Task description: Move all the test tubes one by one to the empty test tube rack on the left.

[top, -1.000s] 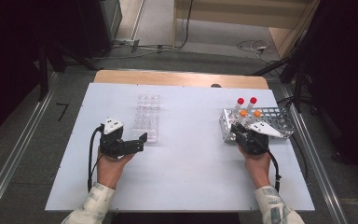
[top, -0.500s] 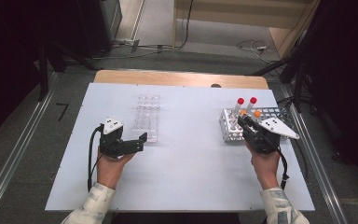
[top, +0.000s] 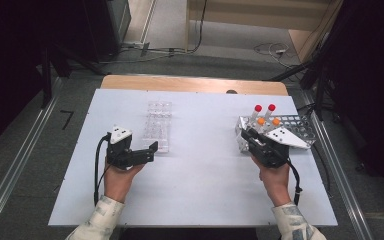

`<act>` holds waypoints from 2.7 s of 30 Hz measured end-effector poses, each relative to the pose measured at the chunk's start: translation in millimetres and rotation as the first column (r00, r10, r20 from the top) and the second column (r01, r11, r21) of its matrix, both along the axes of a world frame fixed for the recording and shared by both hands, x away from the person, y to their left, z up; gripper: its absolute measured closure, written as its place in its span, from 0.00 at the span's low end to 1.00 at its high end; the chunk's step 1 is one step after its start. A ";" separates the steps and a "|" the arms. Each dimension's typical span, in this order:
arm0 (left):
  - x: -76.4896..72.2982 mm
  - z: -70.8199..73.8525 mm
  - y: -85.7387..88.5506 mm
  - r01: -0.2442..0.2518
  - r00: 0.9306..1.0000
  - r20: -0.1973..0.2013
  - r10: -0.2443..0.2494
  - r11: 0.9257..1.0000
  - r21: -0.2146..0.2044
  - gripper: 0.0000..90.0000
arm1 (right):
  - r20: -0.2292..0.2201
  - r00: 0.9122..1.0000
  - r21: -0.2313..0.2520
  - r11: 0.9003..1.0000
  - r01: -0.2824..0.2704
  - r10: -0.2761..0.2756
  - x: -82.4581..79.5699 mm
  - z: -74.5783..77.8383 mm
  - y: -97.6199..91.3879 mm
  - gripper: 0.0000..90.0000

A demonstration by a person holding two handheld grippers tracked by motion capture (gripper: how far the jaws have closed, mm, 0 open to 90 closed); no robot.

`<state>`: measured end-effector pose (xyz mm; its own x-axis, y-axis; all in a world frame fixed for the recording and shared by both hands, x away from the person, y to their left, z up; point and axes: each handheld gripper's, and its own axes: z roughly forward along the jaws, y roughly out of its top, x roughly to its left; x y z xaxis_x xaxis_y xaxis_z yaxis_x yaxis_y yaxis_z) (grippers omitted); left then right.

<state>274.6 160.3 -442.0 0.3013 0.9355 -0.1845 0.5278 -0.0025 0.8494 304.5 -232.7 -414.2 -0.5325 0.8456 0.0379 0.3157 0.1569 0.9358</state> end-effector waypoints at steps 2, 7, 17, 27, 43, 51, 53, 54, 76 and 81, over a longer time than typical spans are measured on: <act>-0.1 0.4 -1.0 0.009 1.000 0.000 -0.009 1.000 0.000 0.07 | -0.014 1.000 -0.003 1.000 -0.020 0.020 -0.2 -4.1 6.9 0.82; -2.0 2.1 -5.8 0.018 1.000 0.008 -0.018 1.000 -0.004 0.08 | -0.037 0.997 -0.023 0.997 -0.072 0.071 -2.8 -11.4 25.2 0.82; -2.5 1.9 -16.2 0.042 0.999 -0.001 -0.042 0.999 0.017 0.06 | -0.070 0.985 -0.064 0.984 -0.164 0.160 -9.3 -27.5 63.1 0.82; -10.5 12.9 -28.4 0.119 0.992 0.032 -0.119 0.993 0.003 0.05 | -0.089 0.967 -0.077 0.967 -0.245 0.238 -15.3 -35.6 100.6 0.82; -22.8 25.5 -49.0 0.196 0.978 0.065 -0.196 0.981 0.003 0.26 | -0.092 0.949 -0.070 0.949 -0.308 0.302 -29.4 -36.2 150.8 0.82; -19.7 19.5 -50.0 0.257 0.965 0.050 -0.256 0.966 -0.018 0.48 | -0.093 0.943 -0.079 0.942 -0.326 0.319 -31.5 -37.2 159.2 0.82; -20.2 18.4 -51.1 0.269 0.962 0.056 -0.267 0.963 -0.020 0.58 | -0.092 0.943 -0.080 0.941 -0.328 0.320 -32.6 -37.2 160.0 0.82; -20.3 18.1 -51.5 0.273 0.961 0.056 -0.272 0.962 -0.019 0.62 | -0.089 0.942 -0.084 0.940 -0.330 0.322 -33.1 -37.4 160.4 0.82; -7.4 32.6 -47.7 0.277 0.958 0.094 -0.270 0.958 -0.067 0.86 | -0.119 0.930 -0.136 0.922 -0.363 0.348 -32.9 -31.5 146.3 0.50; -0.1 45.1 -47.5 0.262 0.960 0.115 -0.255 0.964 -0.051 0.86 | -0.126 0.932 -0.133 0.926 -0.354 0.339 -30.6 -29.7 133.3 0.44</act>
<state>274.5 112.8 -396.9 0.5522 0.8103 -0.1961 0.4230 -0.0696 0.9034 273.9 -99.3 -443.9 -0.7935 0.6085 -0.0080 0.3055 0.4096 0.8596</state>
